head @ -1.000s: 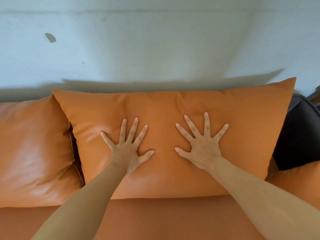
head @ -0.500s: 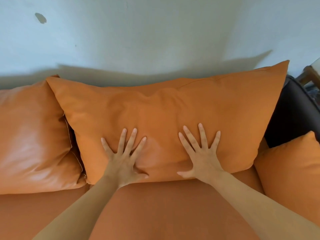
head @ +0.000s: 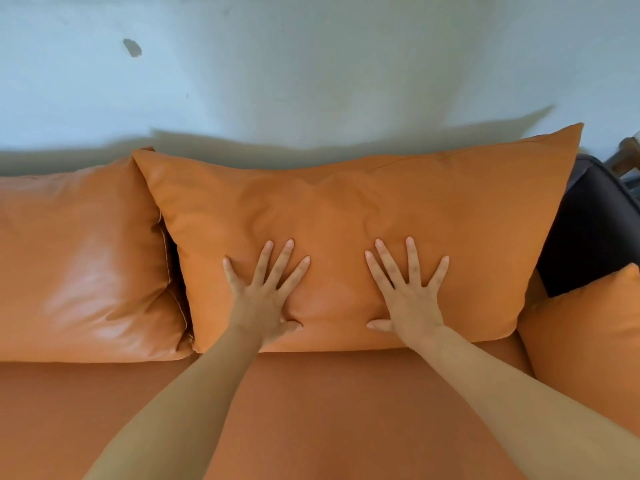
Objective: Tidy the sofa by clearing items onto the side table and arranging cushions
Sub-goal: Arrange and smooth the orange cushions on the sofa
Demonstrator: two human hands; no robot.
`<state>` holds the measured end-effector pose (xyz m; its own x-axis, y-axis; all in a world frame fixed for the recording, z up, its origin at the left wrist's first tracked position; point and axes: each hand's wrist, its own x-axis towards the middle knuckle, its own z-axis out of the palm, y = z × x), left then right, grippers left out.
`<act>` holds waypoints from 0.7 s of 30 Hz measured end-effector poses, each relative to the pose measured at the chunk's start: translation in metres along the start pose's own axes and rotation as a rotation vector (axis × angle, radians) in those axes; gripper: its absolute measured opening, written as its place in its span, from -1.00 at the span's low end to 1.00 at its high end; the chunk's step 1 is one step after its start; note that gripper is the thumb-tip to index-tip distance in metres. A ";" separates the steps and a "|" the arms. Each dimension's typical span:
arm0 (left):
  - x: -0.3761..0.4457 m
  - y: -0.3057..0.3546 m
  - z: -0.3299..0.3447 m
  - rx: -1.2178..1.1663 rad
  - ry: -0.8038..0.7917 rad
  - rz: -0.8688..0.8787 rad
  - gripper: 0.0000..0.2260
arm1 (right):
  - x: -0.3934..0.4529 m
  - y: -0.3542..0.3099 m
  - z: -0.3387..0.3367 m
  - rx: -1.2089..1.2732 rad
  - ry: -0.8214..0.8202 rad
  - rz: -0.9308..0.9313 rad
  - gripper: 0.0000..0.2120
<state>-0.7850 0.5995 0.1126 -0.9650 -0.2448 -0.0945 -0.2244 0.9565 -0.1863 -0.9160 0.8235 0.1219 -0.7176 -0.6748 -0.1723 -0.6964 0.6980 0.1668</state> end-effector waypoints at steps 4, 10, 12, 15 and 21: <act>-0.015 -0.003 -0.010 -0.033 0.037 -0.023 0.04 | -0.006 -0.019 -0.003 0.122 0.020 0.005 0.25; -0.044 -0.025 -0.016 -0.001 0.070 -0.098 -0.04 | -0.009 -0.053 -0.027 0.132 0.065 -0.203 0.01; -0.056 -0.034 -0.016 0.006 0.074 -0.107 -0.08 | -0.008 -0.064 -0.036 0.104 0.081 -0.239 -0.06; -0.069 -0.056 -0.014 0.009 0.110 -0.121 -0.09 | -0.003 -0.083 -0.045 0.093 0.103 -0.260 -0.15; -0.096 -0.118 0.008 0.044 0.044 -0.213 -0.01 | 0.017 -0.138 -0.068 0.102 0.157 -0.298 -0.22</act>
<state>-0.6651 0.5085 0.1362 -0.9016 -0.4326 -0.0062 -0.4186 0.8758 -0.2403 -0.8329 0.6990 0.1623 -0.4812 -0.8754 -0.0456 -0.8766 0.4802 0.0321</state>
